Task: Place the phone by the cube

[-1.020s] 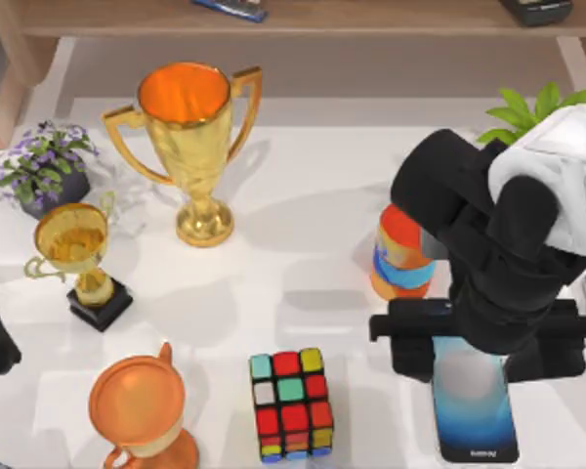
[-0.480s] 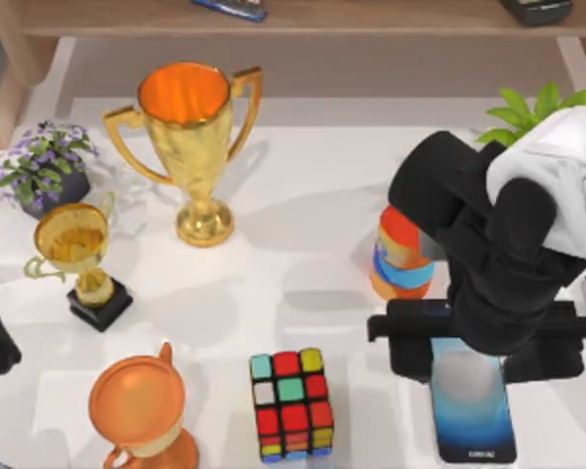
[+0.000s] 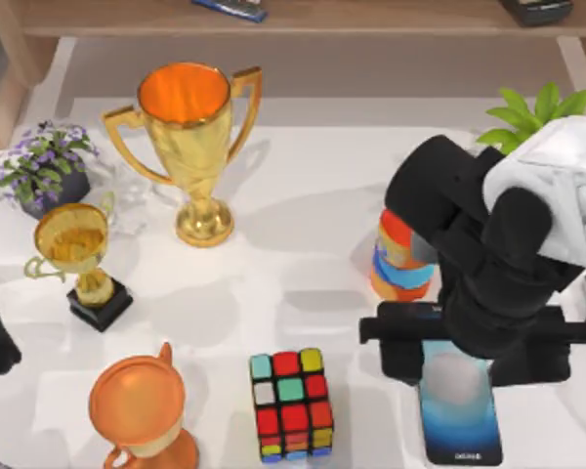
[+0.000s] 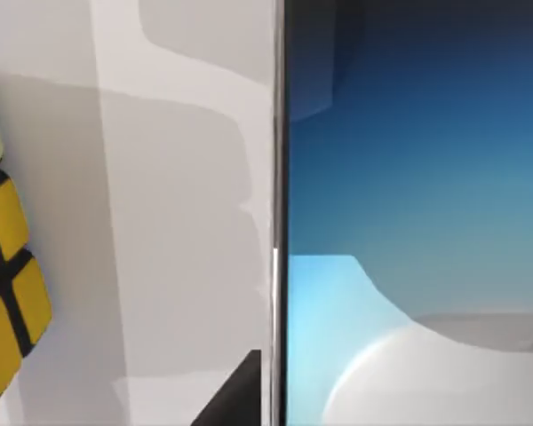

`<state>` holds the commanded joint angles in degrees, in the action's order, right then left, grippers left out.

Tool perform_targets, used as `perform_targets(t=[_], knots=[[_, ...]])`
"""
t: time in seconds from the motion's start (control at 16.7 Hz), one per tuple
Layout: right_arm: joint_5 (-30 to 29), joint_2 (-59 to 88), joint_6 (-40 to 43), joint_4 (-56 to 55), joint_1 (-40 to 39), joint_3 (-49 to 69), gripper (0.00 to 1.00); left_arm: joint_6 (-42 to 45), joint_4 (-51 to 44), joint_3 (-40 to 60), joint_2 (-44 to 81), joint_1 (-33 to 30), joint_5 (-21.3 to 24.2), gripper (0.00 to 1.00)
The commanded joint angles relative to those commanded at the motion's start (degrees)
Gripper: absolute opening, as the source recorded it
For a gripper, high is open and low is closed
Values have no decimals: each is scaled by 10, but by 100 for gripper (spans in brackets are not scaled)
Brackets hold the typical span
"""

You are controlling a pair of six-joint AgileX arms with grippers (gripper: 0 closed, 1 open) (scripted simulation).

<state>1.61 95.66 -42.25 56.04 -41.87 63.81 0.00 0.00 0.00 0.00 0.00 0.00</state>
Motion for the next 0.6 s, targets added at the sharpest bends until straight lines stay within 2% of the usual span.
perform_targets(t=[0.6], knots=[[13, 10, -1, -57, -4, -34, 0, 0, 0, 0, 0, 0, 0, 100]])
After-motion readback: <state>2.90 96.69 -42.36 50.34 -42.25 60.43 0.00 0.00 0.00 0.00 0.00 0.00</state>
